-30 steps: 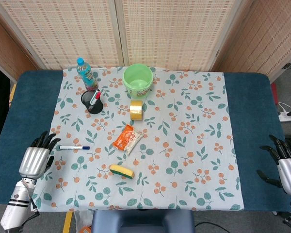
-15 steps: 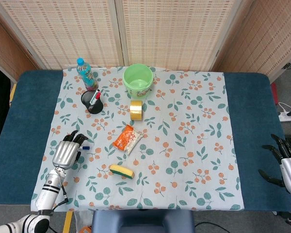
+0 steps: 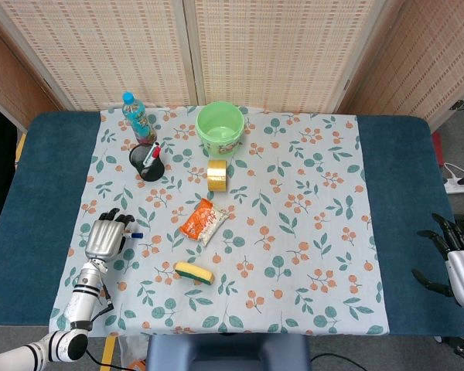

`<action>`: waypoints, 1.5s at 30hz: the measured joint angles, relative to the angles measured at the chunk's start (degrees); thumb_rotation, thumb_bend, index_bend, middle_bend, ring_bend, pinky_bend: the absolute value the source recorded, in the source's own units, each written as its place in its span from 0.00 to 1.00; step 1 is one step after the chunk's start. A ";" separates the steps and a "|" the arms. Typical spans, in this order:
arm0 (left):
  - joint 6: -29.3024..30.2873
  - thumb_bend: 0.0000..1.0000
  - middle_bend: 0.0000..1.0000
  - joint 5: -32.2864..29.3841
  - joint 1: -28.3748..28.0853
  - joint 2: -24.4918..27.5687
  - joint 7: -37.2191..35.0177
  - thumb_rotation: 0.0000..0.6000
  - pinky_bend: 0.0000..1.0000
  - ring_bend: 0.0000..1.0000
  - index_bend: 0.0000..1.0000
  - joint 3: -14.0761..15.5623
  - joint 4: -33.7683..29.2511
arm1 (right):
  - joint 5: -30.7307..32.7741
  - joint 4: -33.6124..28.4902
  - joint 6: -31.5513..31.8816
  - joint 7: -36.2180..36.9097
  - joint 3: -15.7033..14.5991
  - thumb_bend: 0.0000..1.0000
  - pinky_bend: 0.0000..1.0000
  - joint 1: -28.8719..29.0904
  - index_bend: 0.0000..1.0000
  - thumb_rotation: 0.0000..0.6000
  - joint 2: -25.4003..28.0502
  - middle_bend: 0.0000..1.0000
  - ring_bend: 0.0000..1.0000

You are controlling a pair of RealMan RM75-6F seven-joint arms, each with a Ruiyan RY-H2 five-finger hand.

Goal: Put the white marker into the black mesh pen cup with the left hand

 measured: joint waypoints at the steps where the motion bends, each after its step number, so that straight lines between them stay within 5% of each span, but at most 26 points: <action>1: -0.03 0.39 0.39 -0.23 0.02 -0.03 0.09 1.00 0.27 0.16 0.35 0.02 -0.03 | 0.07 -0.05 -0.07 -0.06 0.01 0.13 0.00 0.03 0.28 1.00 0.00 0.05 0.08; 45: -1.21 0.39 0.47 -5.96 -1.81 -5.99 3.79 1.00 0.30 0.21 0.46 -0.36 5.90 | 1.22 0.21 -1.13 2.00 0.37 0.13 0.00 0.22 0.28 1.00 0.64 0.05 0.09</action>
